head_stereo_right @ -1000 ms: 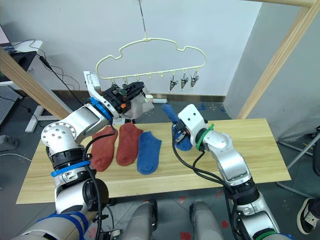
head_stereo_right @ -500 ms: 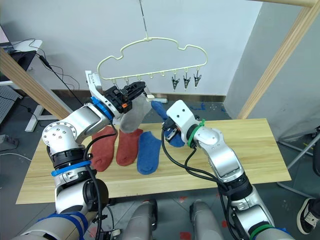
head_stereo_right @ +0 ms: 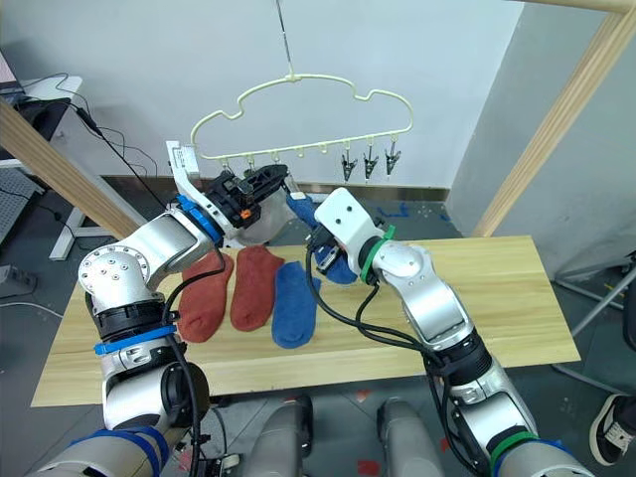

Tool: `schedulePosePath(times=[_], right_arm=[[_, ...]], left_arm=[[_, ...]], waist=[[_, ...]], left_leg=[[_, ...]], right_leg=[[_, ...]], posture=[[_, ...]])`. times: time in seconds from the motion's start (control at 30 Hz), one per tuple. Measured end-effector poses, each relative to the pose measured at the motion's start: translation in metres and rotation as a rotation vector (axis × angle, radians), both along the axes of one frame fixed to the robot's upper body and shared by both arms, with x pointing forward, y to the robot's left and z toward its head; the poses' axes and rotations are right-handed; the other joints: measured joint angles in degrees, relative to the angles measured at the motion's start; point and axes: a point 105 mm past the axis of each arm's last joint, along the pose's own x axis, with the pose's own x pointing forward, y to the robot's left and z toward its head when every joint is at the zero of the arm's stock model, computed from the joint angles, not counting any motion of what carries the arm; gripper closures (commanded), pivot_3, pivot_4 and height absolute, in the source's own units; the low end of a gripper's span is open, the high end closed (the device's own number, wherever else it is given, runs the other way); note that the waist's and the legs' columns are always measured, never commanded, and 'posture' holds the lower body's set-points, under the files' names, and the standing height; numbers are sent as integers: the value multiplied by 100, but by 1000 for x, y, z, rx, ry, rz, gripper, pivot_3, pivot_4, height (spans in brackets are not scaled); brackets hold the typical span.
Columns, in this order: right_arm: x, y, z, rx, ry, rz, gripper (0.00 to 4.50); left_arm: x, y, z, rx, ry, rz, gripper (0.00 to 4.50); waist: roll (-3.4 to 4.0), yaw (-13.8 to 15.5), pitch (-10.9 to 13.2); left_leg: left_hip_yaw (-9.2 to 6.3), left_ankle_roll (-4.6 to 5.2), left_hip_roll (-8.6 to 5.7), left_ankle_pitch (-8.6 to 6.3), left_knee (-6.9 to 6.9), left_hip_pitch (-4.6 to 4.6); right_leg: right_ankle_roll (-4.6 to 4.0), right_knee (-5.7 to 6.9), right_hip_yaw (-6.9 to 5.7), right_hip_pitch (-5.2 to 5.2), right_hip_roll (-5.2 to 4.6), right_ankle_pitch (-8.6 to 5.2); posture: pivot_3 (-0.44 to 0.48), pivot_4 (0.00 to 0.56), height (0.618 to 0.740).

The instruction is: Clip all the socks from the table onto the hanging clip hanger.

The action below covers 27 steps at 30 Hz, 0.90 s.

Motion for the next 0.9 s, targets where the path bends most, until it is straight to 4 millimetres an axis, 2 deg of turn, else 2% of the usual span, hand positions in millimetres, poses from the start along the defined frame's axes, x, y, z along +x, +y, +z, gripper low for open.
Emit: schedulePosePath(times=[0.17,0.33,0.47,0.63,0.77,0.9], right_arm=[[1,0,-1,4,6,-4,4500],[2,4,-3,20,14,1,4500],[4,9,-8,38,30,8,4500],[13,8,-15,76,66,-4,4500],[20,9,-19,141,112,-5,3439],[21,11,-21,194,159,26,2018]], left_arm=[[0,4,-6,1,4,21,2665],[-4,9,-4,1,-4,17,1199],[-17,22,-8,10,2,29,51],[-43,39,-8,74,-3,40,15],[-66,52,-11,172,2,54,0],[-85,58,-23,244,38,64,0]], waist=[[0,11,0],[-1,16,0],[-1,13,0],[-4,78,-2],[-9,182,-7],[-18,335,-13]], left_leg=[[2,-4,-1,-3,-5,-10],[2,-5,-1,-4,-8,-12],[2,-5,1,-4,-8,-11],[-5,-6,0,-3,-9,-11],[-9,-7,0,-3,-10,-10],[-10,-8,-2,-3,-10,-10]], right_leg=[[-2,-7,-3,-8,-5,1],[-2,-7,-4,-11,-5,1],[-2,-5,-3,-11,-7,1],[-3,-4,-10,-9,-11,2],[-4,-2,-16,-8,-12,2],[-5,-4,-19,-6,-16,3]], posture=[[3,279,740],[39,267,740],[83,251,740],[157,222,740],[195,200,740],[229,187,740]])
